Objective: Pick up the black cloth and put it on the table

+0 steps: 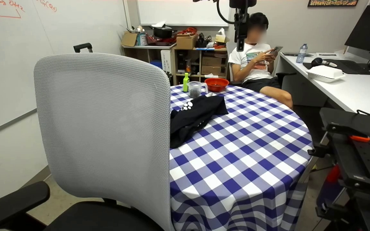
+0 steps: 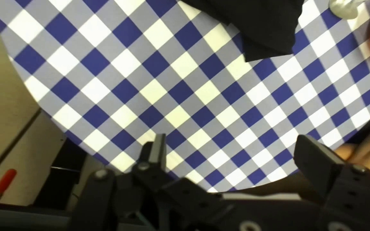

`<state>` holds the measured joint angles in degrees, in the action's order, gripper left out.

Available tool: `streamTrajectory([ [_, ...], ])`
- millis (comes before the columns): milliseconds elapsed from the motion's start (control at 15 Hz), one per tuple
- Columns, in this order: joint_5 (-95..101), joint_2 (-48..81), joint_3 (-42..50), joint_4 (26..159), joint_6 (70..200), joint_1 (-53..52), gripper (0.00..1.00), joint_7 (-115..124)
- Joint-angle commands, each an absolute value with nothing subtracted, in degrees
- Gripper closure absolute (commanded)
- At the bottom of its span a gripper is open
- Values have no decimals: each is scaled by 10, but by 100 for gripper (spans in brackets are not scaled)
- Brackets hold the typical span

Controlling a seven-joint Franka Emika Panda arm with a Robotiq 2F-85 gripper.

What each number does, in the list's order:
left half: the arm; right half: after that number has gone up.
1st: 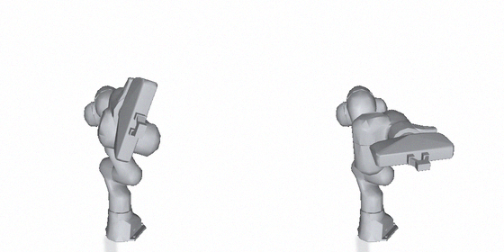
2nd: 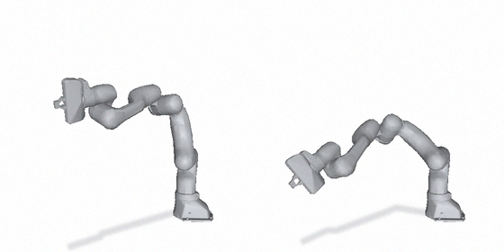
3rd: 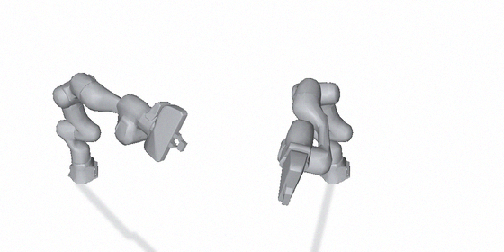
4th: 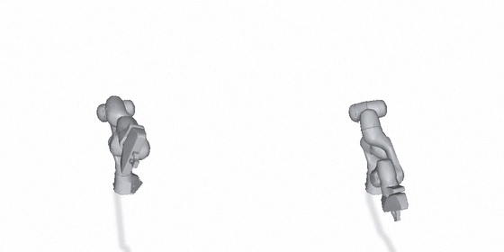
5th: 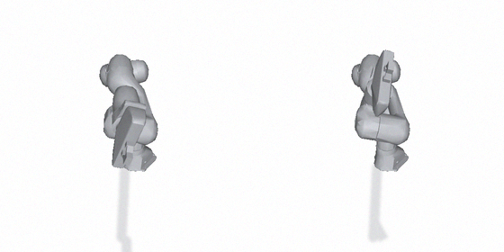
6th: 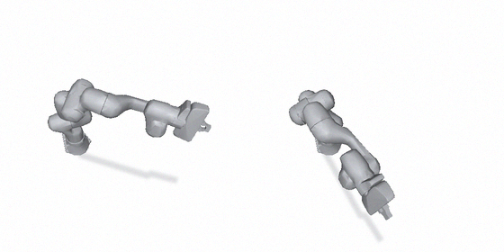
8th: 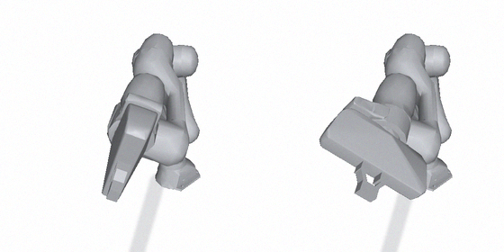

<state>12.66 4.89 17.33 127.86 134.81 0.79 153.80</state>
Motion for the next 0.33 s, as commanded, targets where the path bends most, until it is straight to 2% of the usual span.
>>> streamTrajectory([
  [0, 30, -12, 136, 1335, 1347, 42, 0, 1510],
  [67, 74, 24, 135, 1303, 1345, 47, 0, 1530],
  [267, 70, 18, 126, 1309, 1346, 55, 0, 1528],
])
